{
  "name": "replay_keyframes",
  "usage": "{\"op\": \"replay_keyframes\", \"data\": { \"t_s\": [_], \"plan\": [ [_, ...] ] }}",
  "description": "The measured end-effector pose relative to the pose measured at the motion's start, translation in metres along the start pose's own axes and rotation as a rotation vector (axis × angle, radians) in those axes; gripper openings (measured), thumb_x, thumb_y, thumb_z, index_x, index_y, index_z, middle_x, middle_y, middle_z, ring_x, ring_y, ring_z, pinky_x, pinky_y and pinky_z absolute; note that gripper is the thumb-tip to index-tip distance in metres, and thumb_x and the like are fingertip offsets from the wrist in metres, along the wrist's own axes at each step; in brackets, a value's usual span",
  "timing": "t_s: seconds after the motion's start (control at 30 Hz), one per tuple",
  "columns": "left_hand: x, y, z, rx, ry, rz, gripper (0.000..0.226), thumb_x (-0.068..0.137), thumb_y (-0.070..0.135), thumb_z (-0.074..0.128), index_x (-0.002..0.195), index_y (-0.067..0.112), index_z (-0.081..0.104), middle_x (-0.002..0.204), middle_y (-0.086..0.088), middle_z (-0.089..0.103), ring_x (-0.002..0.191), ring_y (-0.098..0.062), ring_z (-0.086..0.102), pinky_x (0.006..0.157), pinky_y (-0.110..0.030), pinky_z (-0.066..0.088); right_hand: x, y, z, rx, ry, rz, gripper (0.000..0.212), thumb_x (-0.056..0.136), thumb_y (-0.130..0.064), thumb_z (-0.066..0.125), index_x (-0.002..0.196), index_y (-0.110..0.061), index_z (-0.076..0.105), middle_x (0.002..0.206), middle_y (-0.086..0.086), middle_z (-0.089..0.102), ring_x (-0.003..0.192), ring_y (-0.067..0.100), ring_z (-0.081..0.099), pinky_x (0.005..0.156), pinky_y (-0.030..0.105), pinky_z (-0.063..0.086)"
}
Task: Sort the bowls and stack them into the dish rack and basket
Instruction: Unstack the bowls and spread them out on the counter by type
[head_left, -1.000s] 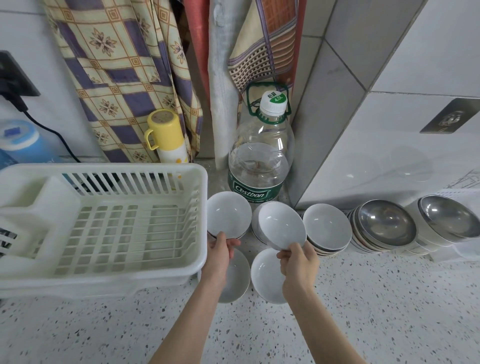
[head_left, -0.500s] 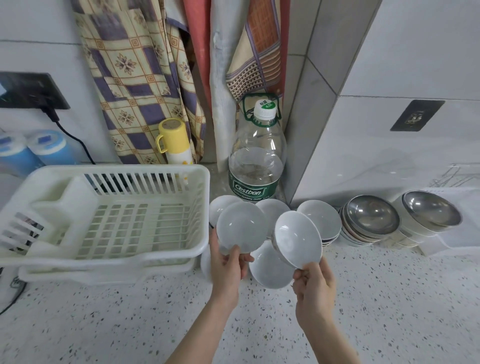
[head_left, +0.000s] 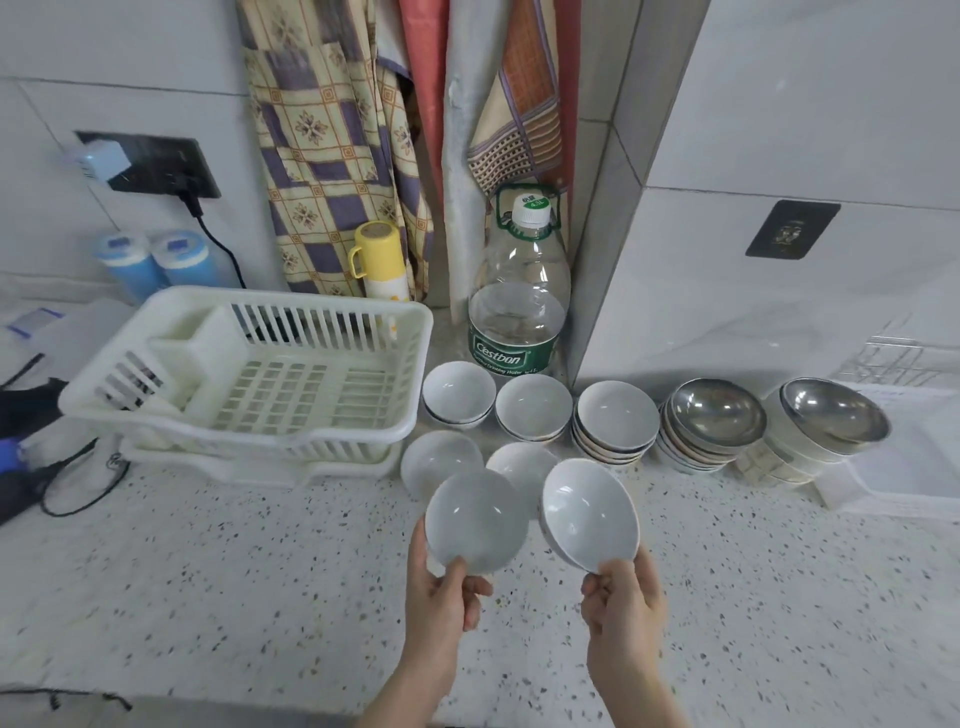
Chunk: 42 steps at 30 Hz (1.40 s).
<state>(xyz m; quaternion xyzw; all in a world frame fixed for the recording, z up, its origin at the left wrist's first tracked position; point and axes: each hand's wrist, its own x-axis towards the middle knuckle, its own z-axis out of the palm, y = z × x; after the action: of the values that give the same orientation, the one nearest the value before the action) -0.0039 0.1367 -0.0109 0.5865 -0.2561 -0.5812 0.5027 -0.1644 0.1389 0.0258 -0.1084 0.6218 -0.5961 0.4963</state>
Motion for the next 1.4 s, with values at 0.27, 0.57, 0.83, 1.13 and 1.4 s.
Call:
{"op": "replay_keyframes", "data": {
  "t_s": [0.27,0.57,0.83,1.13,1.4],
  "plan": [
    [-0.038,-0.026,-0.032,0.002,0.216,-0.046,0.06,0.099,0.002,0.048,0.136,0.049,0.044,0.061,-0.018,0.067,0.037,-0.013,0.038,0.035,-0.021,0.03,-0.02,0.023,-0.027,-0.082,-0.006,0.084,0.04,0.09,0.003,0.048,0.122,-0.018,0.06,0.049,0.006,0.047,0.037,0.011,0.04,0.033,0.016,0.025],
    [-0.029,-0.008,-0.085,-0.014,0.308,-0.003,0.061,0.098,-0.003,0.044,0.139,0.041,0.043,0.065,-0.019,0.066,0.034,-0.008,0.039,0.033,-0.019,0.029,-0.038,0.056,-0.003,-0.163,-0.093,0.173,0.042,0.09,0.001,0.049,0.124,-0.022,0.056,0.047,0.002,0.051,0.038,0.01,0.043,0.035,0.02,0.027],
    [0.028,0.021,-0.161,0.015,0.264,0.011,0.063,0.096,-0.007,0.044,0.141,0.038,0.042,0.069,-0.019,0.066,0.038,-0.009,0.048,0.033,-0.019,0.029,-0.05,0.097,0.072,-0.249,-0.068,0.156,0.042,0.089,-0.004,0.051,0.122,-0.03,0.055,0.061,0.008,0.056,0.044,0.012,0.046,0.039,0.023,0.033],
    [0.07,0.047,-0.235,0.087,0.179,-0.014,0.064,0.097,-0.001,0.046,0.125,0.056,0.043,0.067,-0.016,0.069,0.041,-0.009,0.048,0.038,-0.021,0.033,-0.07,0.143,0.152,-0.337,-0.145,0.139,0.048,0.09,-0.003,0.049,0.123,-0.038,0.05,0.06,0.008,0.062,0.05,0.012,0.052,0.043,0.024,0.039],
    [0.089,0.049,-0.259,0.064,0.107,-0.067,0.064,0.1,0.004,0.048,0.12,0.064,0.044,0.066,-0.016,0.067,0.049,-0.017,0.048,0.045,-0.027,0.035,-0.071,0.15,0.174,-0.356,-0.128,0.132,0.05,0.092,-0.004,0.048,0.126,-0.041,0.044,0.069,0.01,0.062,0.049,0.009,0.051,0.051,0.027,0.041]
  ]
}}
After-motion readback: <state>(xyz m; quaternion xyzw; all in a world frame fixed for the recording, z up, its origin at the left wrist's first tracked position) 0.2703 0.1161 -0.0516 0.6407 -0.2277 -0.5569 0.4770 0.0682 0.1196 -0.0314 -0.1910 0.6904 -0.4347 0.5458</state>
